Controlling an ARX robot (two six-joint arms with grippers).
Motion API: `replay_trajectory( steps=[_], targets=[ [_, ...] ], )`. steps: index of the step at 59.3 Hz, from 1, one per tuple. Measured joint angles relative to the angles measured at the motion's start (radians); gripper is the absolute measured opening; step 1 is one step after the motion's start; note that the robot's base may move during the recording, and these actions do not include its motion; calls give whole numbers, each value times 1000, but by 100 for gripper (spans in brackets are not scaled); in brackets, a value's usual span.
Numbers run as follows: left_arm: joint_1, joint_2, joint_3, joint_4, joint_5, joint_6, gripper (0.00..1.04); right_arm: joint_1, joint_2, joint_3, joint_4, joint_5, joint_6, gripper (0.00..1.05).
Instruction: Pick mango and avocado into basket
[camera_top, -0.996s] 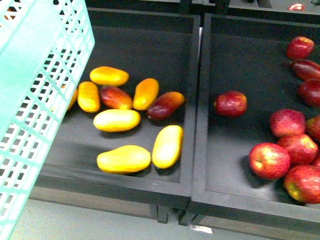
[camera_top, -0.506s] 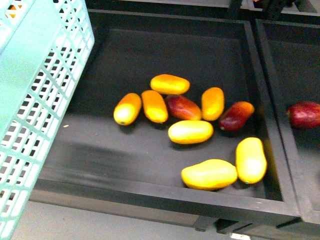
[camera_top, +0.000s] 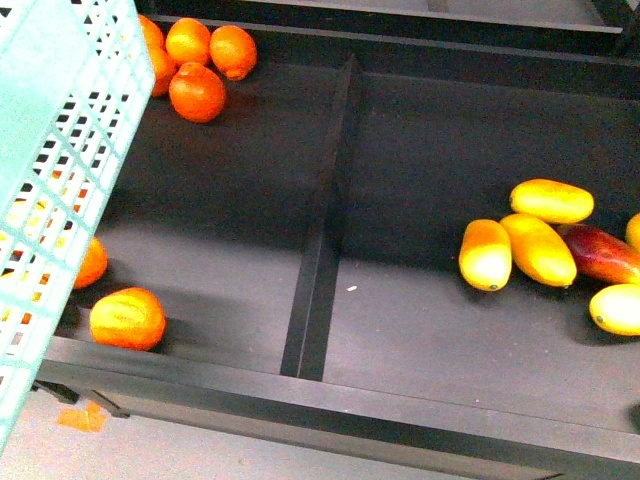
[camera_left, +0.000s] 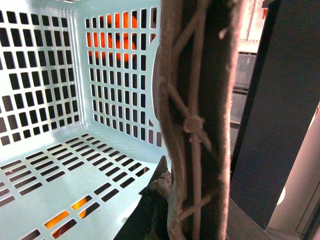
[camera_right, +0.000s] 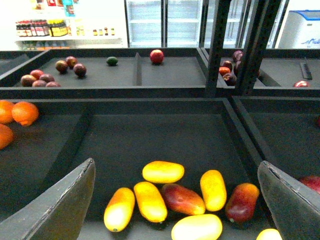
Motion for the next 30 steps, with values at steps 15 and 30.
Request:
replay_trajectory(
  steps=[15,30],
  targets=[
    [-5,-1,0,0,34,-6,7,0,0,0,0,4,0,96],
    [-130,195,128,-186,96,477,7,0,0,0,0,7,0,96]
  ],
)
